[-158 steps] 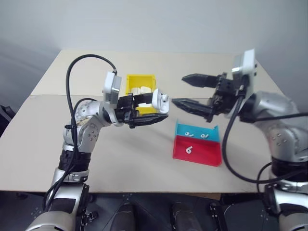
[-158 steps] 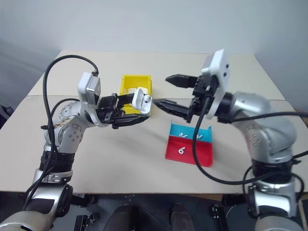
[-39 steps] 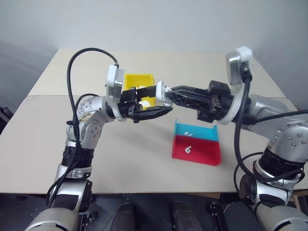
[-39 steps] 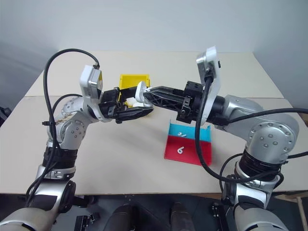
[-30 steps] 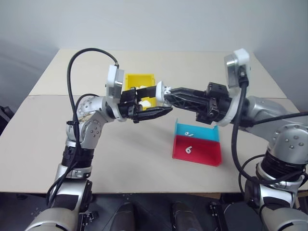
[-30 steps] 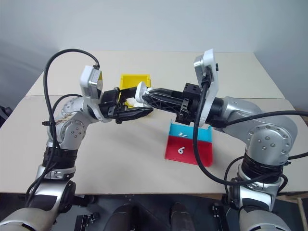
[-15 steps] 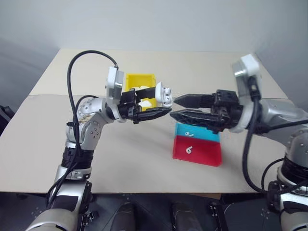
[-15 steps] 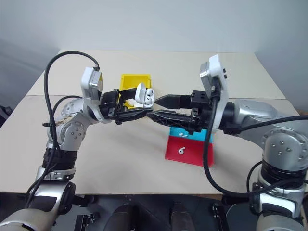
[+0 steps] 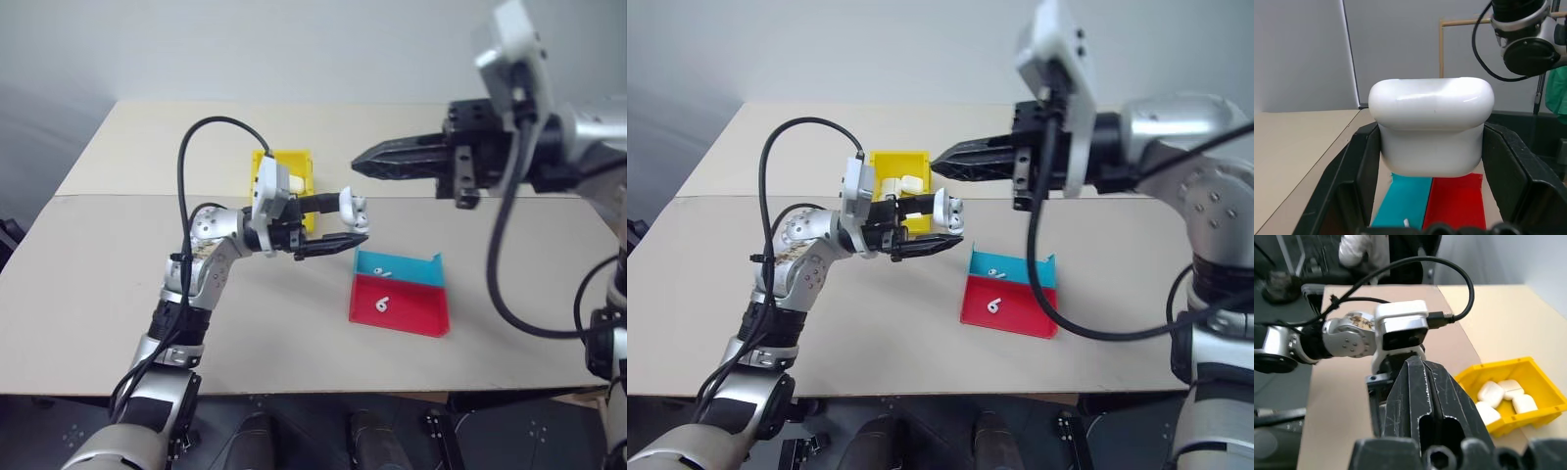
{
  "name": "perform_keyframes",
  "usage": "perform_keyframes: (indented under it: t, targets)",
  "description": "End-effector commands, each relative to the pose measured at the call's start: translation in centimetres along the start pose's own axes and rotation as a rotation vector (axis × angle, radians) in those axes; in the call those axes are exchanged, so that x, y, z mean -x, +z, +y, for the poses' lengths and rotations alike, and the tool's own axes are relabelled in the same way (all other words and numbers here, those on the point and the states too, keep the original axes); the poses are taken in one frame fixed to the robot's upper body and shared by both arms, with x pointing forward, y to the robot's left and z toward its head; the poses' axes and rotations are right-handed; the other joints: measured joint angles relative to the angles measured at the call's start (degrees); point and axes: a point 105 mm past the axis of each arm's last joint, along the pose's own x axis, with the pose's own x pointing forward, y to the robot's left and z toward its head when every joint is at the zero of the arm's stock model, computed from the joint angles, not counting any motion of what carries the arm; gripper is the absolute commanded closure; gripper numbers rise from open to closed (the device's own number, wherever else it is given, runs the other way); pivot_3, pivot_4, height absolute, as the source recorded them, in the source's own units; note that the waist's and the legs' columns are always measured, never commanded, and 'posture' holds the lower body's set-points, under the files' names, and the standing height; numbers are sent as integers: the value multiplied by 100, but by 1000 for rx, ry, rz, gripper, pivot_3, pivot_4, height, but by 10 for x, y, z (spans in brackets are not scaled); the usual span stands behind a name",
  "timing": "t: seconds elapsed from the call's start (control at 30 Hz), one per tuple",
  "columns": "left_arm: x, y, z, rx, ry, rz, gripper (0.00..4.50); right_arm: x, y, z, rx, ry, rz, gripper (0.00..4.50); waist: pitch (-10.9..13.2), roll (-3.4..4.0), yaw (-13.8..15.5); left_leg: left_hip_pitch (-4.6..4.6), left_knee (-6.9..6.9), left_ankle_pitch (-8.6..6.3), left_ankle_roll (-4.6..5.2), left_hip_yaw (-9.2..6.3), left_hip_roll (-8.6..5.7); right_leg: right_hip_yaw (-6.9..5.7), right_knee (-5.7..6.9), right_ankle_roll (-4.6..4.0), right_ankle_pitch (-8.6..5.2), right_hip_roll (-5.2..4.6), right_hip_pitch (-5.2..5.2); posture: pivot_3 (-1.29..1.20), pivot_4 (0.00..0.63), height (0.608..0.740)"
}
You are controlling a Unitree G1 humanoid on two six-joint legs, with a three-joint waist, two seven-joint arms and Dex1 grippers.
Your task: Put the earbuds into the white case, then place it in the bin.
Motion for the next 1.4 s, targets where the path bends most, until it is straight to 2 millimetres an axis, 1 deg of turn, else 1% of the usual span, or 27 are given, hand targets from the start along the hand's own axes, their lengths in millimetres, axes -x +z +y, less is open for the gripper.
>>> perform_keyframes:
  t: [0.03,0.1,0.17,0.23,0.37,0.43,0.57,0.6,0.67,0.73,0.77,0.83,0.9,1.0,1.17,1.27,1.37,1.4]
  targets:
    - [-10,12,1,-67,-12,-23,1715,-15,-1,1,55,35,125,4468,0,0,10,-3,1,-1,1,1,0,0,-2,0,0,-1,-2,0,150,740]
    - [-12,13,2,-76,-12,-27,1715,-24,-9,3,70,55,208,4468,0,0,34,-7,1,-2,4,1,-1,-1,-4,0,0,-2,-2,0,150,740]
    - [-11,14,4,-81,-6,-30,1715,-25,-20,3,91,58,272,4468,0,0,60,-12,2,-3,5,-2,-1,-6,-4,0,0,-2,-3,0,150,740]
    - [-8,15,5,-83,6,-37,1715,-18,-28,-4,94,30,315,4468,0,0,82,-15,6,-4,6,-1,-2,-6,-4,1,0,-4,-3,0,150,740]
    - [-3,16,5,-85,28,-42,1715,-3,-35,-11,75,-16,342,4468,0,0,108,-17,5,-6,9,-2,-2,-10,-3,1,0,-5,-4,0,150,740]
    - [-1,15,4,-104,36,-31,1715,4,-35,-14,63,-44,329,4468,0,0,107,-15,5,-6,10,-1,-1,-9,-5,1,0,-4,-4,0,150,740]
    - [4,23,5,-135,106,-54,1715,30,-3,-27,-35,-175,46,4468,0,-1,99,-15,5,-6,10,-1,-1,-8,-6,1,0,-3,-5,0,150,740]
    - [6,24,10,-149,158,-44,1715,39,1,-30,-56,-217,-26,4468,0,-1,101,-15,7,-6,10,1,-1,-6,-4,1,0,-4,-5,0,150,740]
    - [11,27,24,-176,292,-26,1715,55,0,-31,-55,-303,-142,4468,-1,-2,129,-14,6,-6,10,-4,0,-7,-3,1,0,-4,0,0,150,740]
    - [20,31,46,-146,482,-5,1715,67,-19,-27,-84,-376,-160,4468,-3,-5,178,-6,3,-7,11,-12,0,-16,-3,1,0,-4,16,0,150,740]
    - [23,32,52,-128,544,5,1715,69,-25,-24,-93,-395,-157,4468,-3,-6,191,-6,6,-7,11,-18,-1,-21,-3,2,0,-6,21,0,150,740]
    - [35,31,74,-87,732,33,1715,69,-53,-16,-112,-446,-79,4468,-3,-6,198,-9,8,-7,11,-14,-4,-18,-2,7,3,-10,20,0,150,740]
    - [44,24,93,-50,878,66,1715,66,-75,-9,-162,-482,-50,4468,-3,-6,187,-14,10,-7,11,-18,-6,-18,-1,9,4,-11,18,0,150,740]
    - [49,0,117,-44,1029,224,1715,60,-89,-2,-193,-508,-56,4468,-3,-6,167,-7,10,-6,11,-19,-9,-16,-9,9,4,-9,18,0,150,740]
    - [49,-31,144,-22,1152,390,1715,54,-89,3,-210,-515,-67,4468,-3,-6,129,2,8,-6,10,-19,-17,-11,-5,9,4,-8,18,0,150,740]
    - [43,-45,149,-14,1157,465,1715,54,-89,5,-210,-516,-60,4468,-3,-6,123,-2,3,-6,11,-18,-18,-11,-13,9,4,-8,17,0,150,740]
    - [44,-54,152,-18,1184,544,1715,55,-87,6,-204,-521,-59,4468,-3,-6,145,-9,2,-6,11,-18,-18,-12,-22,9,4,-9,15,0,150,740]
    - [44,-55,153,-18,1182,553,1365,55,-87,6,-203,-522,-60,4495,-3,-6,146,-10,2,-6,11,-18,-18,-11,-23,9,4,-9,15,0,150,740]
